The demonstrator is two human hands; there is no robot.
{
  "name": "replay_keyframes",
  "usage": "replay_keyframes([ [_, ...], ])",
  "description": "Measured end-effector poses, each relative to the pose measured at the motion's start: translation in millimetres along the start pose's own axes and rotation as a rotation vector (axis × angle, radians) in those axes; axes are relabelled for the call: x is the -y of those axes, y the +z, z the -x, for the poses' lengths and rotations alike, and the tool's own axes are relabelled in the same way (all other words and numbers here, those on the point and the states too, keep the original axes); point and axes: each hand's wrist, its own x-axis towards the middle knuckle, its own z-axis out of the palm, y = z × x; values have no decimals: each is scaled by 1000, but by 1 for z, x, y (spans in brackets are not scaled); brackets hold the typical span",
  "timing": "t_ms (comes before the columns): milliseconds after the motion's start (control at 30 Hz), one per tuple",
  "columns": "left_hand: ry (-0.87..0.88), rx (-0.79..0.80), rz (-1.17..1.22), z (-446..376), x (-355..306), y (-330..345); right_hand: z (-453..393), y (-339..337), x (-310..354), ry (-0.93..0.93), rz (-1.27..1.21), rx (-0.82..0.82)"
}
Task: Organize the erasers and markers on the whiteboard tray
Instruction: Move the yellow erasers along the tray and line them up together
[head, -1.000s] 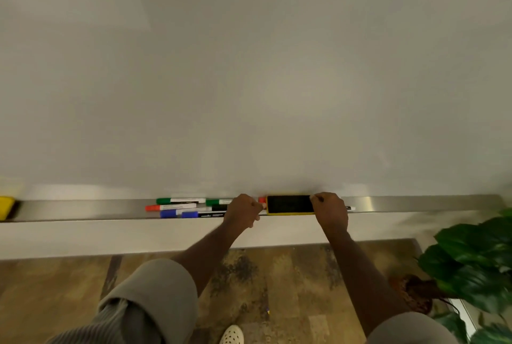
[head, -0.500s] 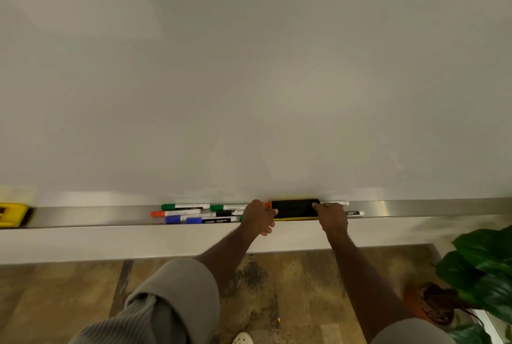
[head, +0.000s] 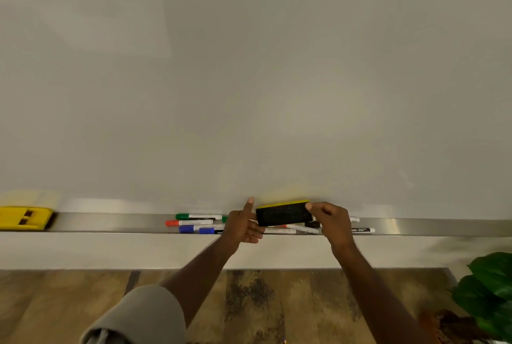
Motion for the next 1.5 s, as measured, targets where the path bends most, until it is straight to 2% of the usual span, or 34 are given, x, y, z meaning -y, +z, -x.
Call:
replay_keyframes([
  [100, 8, -72, 44, 3, 3, -23, 7, 17, 13, -63, 17, 103],
  [333, 156, -163, 194, 16, 17, -84, 23, 71, 29, -130, 102, 232],
  [567, 249, -214, 183, 38, 28, -164, 40, 145, 36, -200, 233, 330],
  [800, 261, -226, 221, 55, 36, -261, 59, 230, 41, -290, 389, 479],
  [967, 270, -324, 234, 62, 42, -320, 72, 294, 48, -358, 461, 517],
  [1067, 294, -450, 134, 65, 45, -350, 79, 331, 52, -388, 500, 524],
  [1233, 351, -723, -212, 61, 49, -392, 88, 386, 57, -440, 538, 510],
  [1333, 351, -775, -324, 58, 49, -411, 93, 416, 60, -450, 559, 490],
  [1500, 339, -775, -495, 51, 54, -436, 100, 455, 60, -452, 557, 470],
])
